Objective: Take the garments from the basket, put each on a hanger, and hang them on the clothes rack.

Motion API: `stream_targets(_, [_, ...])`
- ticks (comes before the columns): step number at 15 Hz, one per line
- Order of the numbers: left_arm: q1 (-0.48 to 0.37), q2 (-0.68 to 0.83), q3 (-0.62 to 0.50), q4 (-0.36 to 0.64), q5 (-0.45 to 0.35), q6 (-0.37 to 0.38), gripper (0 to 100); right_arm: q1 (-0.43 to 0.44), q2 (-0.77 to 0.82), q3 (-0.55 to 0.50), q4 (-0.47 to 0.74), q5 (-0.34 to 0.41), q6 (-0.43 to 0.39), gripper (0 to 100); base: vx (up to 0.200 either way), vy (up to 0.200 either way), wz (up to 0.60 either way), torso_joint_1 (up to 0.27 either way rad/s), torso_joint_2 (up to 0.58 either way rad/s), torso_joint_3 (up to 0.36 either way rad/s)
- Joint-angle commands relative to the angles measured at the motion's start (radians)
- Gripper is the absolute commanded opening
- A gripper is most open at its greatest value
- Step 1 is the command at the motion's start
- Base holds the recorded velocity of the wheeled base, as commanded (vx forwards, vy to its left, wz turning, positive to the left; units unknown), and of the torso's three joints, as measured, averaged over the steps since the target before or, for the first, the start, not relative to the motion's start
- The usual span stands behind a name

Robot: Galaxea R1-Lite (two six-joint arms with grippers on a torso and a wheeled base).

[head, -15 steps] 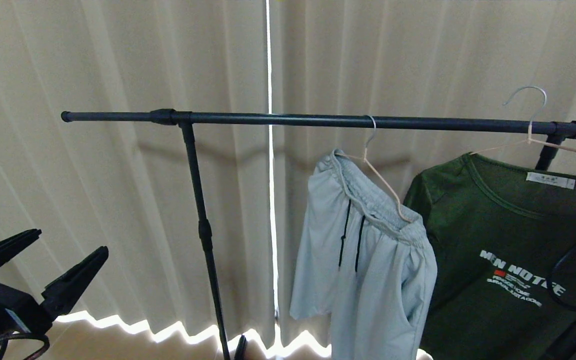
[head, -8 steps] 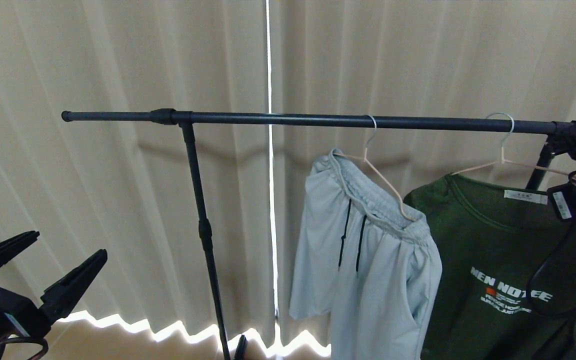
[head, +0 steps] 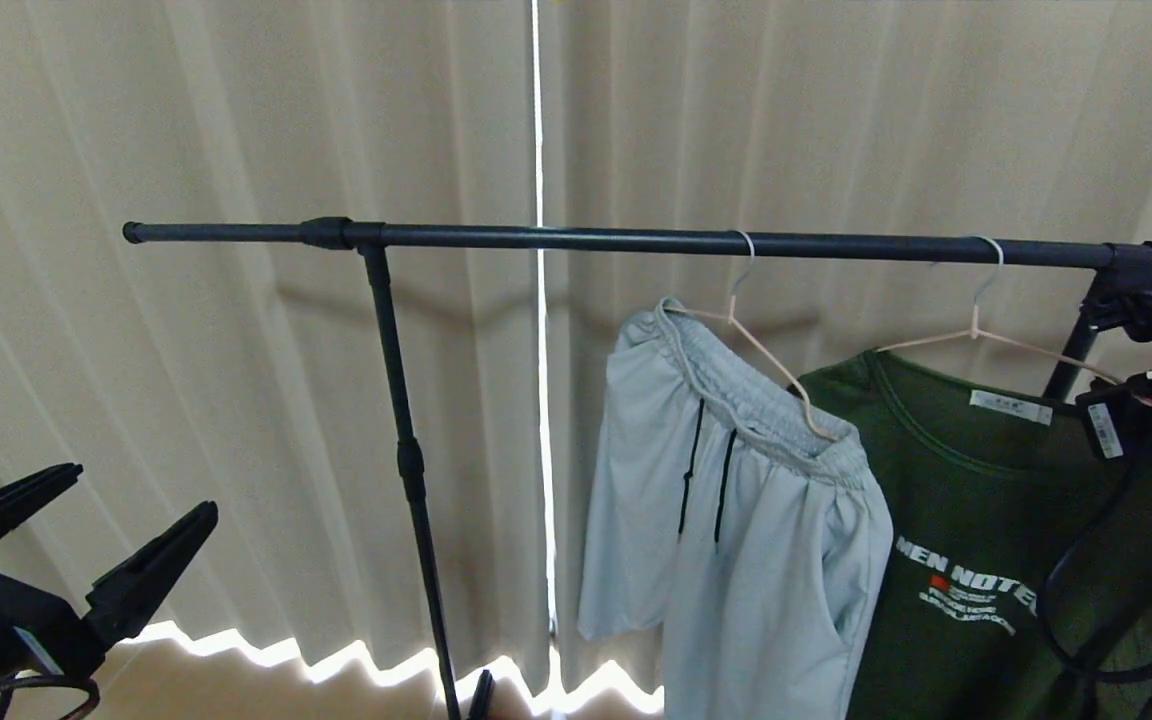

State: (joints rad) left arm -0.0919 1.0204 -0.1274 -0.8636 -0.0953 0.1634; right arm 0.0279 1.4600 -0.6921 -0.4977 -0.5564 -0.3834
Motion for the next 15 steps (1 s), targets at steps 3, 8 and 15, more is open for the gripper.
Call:
stream_targets(3, [0.024,-0.013,-0.034,-0.002,0.002,-0.005,100,0.0,-0.116,0.094,-0.101,0.202,0.115,100,0.0,0.0,0.0,0.0,0.0,0.0])
stream_targets(8, [0.15,-0.026,-0.061,0.003,0.006,-0.005,100,-0.003,-0.175,0.201,-0.191,0.411,0.251,100,0.0,0.0,0.0,0.0,0.0,0.0])
stream_targets(15, [0.273,-0.092,-0.006,0.005,0.017,0.007,100,0.001,-0.185,0.197,-0.199,0.415,0.27,100,0.0,0.0,0.0,0.0,0.0,0.0])
